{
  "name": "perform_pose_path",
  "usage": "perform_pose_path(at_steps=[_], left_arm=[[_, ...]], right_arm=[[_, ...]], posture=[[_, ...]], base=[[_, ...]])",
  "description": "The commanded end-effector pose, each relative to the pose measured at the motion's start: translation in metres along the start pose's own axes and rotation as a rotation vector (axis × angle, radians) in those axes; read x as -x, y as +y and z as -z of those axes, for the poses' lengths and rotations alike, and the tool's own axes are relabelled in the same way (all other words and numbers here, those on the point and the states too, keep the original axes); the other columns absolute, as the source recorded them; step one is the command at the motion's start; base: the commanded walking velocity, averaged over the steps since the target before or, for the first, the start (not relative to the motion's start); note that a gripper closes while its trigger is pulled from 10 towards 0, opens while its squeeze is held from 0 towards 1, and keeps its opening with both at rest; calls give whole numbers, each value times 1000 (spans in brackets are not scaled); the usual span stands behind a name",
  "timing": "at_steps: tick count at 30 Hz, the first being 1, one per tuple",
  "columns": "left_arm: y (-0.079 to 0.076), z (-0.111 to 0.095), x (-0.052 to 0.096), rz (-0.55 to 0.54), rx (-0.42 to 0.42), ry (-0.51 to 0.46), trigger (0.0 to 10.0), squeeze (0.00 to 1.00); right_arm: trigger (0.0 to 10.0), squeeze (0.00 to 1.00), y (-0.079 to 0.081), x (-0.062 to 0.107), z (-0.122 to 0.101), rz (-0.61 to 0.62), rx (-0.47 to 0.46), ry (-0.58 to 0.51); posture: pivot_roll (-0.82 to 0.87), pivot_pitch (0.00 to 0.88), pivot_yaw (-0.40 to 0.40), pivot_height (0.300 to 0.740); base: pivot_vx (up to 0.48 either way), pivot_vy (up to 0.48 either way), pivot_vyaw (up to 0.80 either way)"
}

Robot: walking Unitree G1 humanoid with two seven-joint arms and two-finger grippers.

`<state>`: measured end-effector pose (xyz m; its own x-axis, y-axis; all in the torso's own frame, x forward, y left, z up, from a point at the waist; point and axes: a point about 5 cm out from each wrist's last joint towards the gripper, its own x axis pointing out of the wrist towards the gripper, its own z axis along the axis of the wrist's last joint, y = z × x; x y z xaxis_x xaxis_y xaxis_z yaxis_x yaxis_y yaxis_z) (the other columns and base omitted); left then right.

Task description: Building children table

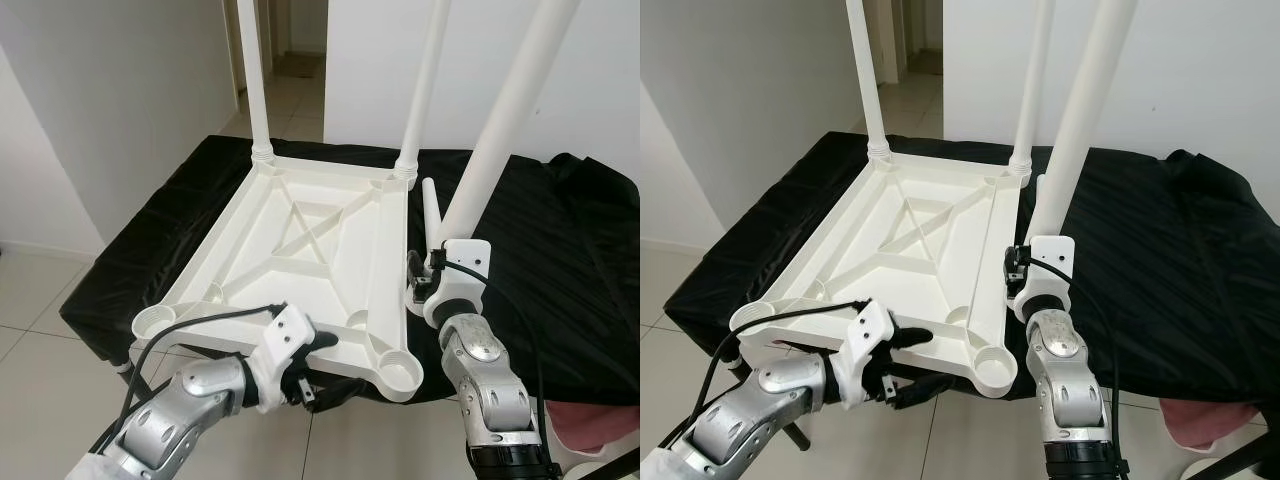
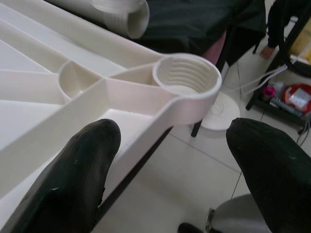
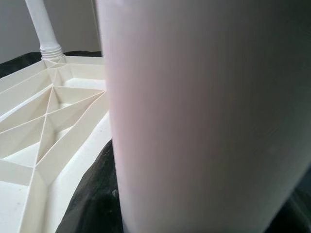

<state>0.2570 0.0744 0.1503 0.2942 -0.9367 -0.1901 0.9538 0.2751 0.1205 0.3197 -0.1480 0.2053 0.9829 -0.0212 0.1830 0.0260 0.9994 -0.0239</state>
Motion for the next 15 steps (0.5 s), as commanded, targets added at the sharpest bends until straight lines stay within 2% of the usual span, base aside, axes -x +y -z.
perform_pose_path(at_steps=[1,4,7,13,14,15], left_arm=[[1,10,-3,16,-41,67,10000,0],[3,12,-3,-2,-49,83,10000,0],[27,19,-8,-152,-77,138,10000,0],[42,17,-11,-223,-77,148,10000,0],[45,16,-13,-240,-93,149,10000,0],[55,12,-17,-286,-133,147,10000,0]], right_arm=[[10000,0,3,-2,-1,-12,0,-12],[10000,0,3,-2,-1,-12,-1,-12],[10000,0,4,-2,-2,-7,-4,-15],[10000,0,3,-2,-2,-1,-7,-19],[10000,0,4,-2,-2,-1,-7,-19],[10000,0,4,-2,-2,0,-10,-20]], posture=[[-8,76,25,740],[-8,76,25,740],[-16,68,30,740],[-19,65,33,740],[-21,64,34,740],[-20,65,33,740]], base=[[0,0,0],[0,0,0],[0,0,0],[0,0,0],[0,0,0],[0,0,0]])
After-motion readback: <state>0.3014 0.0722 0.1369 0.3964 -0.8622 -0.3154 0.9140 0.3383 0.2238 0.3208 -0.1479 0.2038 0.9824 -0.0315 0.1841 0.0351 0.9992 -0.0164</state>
